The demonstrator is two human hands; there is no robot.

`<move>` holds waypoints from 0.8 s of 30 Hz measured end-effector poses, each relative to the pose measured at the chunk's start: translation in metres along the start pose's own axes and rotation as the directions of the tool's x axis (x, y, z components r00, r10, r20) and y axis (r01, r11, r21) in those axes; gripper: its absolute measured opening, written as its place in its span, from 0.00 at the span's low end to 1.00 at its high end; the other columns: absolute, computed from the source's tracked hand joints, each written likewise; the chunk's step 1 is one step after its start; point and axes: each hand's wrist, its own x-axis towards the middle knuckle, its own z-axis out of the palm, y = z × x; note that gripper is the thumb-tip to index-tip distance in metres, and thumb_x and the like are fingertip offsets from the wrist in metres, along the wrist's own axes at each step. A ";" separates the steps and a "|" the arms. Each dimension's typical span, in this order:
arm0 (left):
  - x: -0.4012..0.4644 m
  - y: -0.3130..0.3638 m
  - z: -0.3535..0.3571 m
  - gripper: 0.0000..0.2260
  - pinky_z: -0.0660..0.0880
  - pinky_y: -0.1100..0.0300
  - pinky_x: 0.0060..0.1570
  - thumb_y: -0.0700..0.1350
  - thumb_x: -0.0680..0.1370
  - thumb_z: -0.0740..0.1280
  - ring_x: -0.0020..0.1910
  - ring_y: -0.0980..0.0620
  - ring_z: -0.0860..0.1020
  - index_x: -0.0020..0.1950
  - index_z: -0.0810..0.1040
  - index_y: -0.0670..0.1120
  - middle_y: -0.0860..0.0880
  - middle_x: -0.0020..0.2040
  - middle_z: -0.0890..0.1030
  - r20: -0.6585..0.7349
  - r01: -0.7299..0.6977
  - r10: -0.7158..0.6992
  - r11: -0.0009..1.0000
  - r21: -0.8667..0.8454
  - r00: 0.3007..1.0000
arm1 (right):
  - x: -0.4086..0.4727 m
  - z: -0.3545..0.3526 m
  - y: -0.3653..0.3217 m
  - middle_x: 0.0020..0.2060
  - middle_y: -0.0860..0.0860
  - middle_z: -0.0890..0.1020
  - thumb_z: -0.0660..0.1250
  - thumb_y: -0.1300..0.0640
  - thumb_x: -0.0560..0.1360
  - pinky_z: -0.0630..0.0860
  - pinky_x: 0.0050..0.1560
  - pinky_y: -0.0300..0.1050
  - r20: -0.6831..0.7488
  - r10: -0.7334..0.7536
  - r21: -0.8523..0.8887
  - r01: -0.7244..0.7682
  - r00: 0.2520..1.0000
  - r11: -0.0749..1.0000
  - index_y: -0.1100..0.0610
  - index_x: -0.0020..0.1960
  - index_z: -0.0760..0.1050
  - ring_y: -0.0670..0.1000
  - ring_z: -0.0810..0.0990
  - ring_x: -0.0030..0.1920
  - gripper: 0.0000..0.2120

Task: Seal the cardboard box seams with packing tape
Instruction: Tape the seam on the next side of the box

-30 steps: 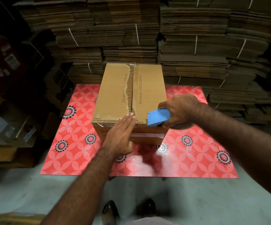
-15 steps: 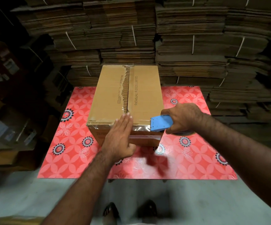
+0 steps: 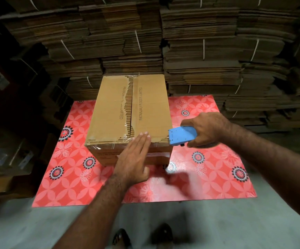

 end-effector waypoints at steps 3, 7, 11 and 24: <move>-0.001 0.001 -0.001 0.48 0.48 0.49 0.79 0.50 0.63 0.65 0.80 0.45 0.53 0.81 0.53 0.38 0.41 0.81 0.54 0.001 0.011 -0.011 1.000 -0.006 1.000 | -0.010 0.014 0.013 0.42 0.43 0.77 0.64 0.28 0.66 0.72 0.37 0.43 0.015 0.028 0.012 -0.028 0.999 1.000 0.39 0.64 0.67 0.50 0.75 0.41 0.31; -0.001 0.002 -0.002 0.48 0.52 0.47 0.79 0.50 0.63 0.66 0.81 0.45 0.52 0.81 0.53 0.38 0.41 0.81 0.53 0.003 0.008 -0.008 1.000 -0.025 1.000 | -0.005 0.024 0.009 0.42 0.44 0.78 0.65 0.28 0.65 0.76 0.40 0.44 0.017 0.023 0.017 -0.023 1.000 1.000 0.38 0.64 0.67 0.51 0.76 0.42 0.31; 0.005 0.012 -0.003 0.46 0.53 0.44 0.78 0.51 0.63 0.64 0.80 0.42 0.56 0.79 0.58 0.36 0.38 0.80 0.57 -0.031 0.069 -0.071 0.996 -0.064 0.997 | -0.003 0.022 0.009 0.38 0.43 0.73 0.65 0.30 0.64 0.74 0.40 0.45 0.008 0.034 0.012 -0.034 0.999 0.999 0.39 0.62 0.67 0.51 0.74 0.40 0.30; 0.038 0.058 0.004 0.43 0.59 0.43 0.76 0.46 0.61 0.65 0.77 0.40 0.63 0.76 0.65 0.35 0.37 0.77 0.64 -0.027 -0.136 0.133 0.980 -0.142 0.991 | -0.009 0.053 0.026 0.44 0.47 0.83 0.63 0.29 0.62 0.75 0.38 0.45 -0.115 0.011 0.098 0.001 0.993 0.995 0.40 0.62 0.66 0.55 0.81 0.44 0.32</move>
